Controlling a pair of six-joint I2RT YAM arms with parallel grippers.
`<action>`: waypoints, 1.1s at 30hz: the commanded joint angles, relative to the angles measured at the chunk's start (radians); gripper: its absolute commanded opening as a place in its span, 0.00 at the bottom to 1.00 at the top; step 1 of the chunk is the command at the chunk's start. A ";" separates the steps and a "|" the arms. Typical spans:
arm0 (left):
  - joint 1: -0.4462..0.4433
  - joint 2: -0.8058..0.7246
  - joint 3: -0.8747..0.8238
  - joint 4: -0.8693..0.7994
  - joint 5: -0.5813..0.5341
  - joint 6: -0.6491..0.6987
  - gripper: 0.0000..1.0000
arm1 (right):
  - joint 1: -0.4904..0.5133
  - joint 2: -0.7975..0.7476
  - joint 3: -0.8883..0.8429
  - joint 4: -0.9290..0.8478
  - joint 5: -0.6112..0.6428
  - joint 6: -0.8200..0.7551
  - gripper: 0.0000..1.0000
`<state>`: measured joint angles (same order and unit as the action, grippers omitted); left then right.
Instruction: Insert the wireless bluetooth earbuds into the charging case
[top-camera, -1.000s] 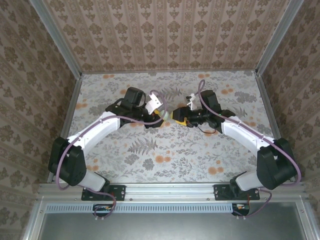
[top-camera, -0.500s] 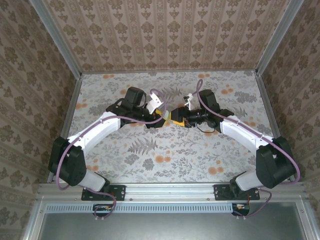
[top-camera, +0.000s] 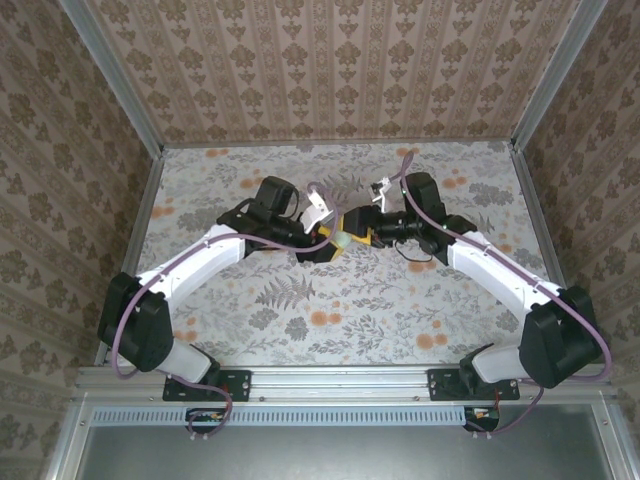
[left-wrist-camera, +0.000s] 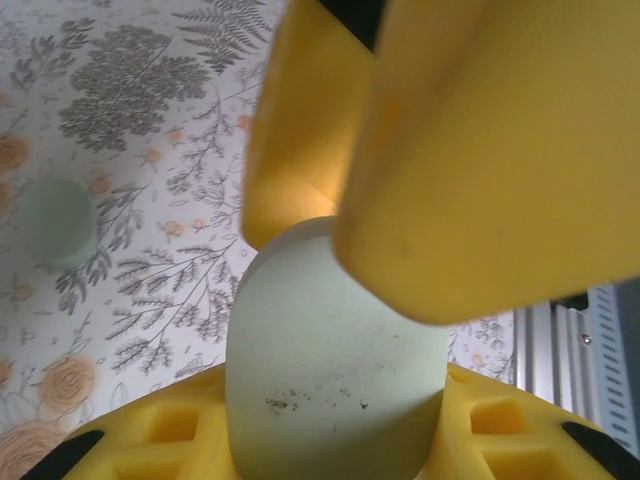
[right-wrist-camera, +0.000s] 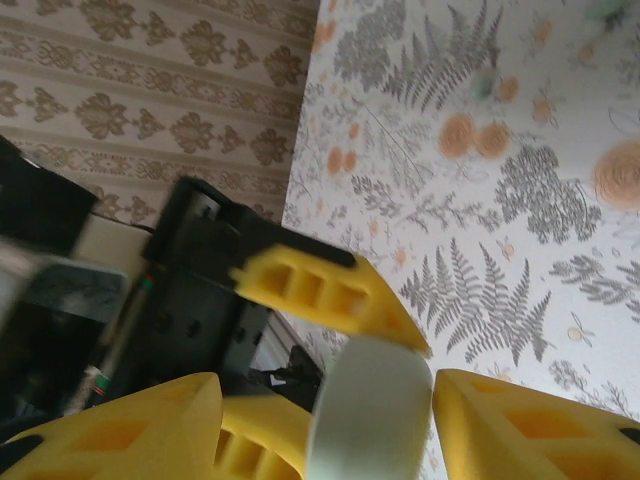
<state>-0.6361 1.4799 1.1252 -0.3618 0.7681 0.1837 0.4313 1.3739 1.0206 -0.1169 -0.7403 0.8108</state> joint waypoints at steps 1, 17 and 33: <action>-0.002 0.006 0.047 -0.011 0.063 0.008 0.35 | 0.009 -0.003 0.038 -0.040 0.026 -0.018 0.59; 0.001 -0.031 0.036 0.019 -0.030 -0.001 0.40 | 0.034 0.033 0.063 -0.118 0.002 -0.025 0.21; 0.015 -0.148 -0.050 0.179 -0.161 -0.067 0.75 | 0.034 -0.034 -0.027 0.049 0.029 0.192 0.05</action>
<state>-0.6331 1.3701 1.0958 -0.2390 0.6376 0.1410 0.4576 1.3800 1.0161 -0.1280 -0.7174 0.9298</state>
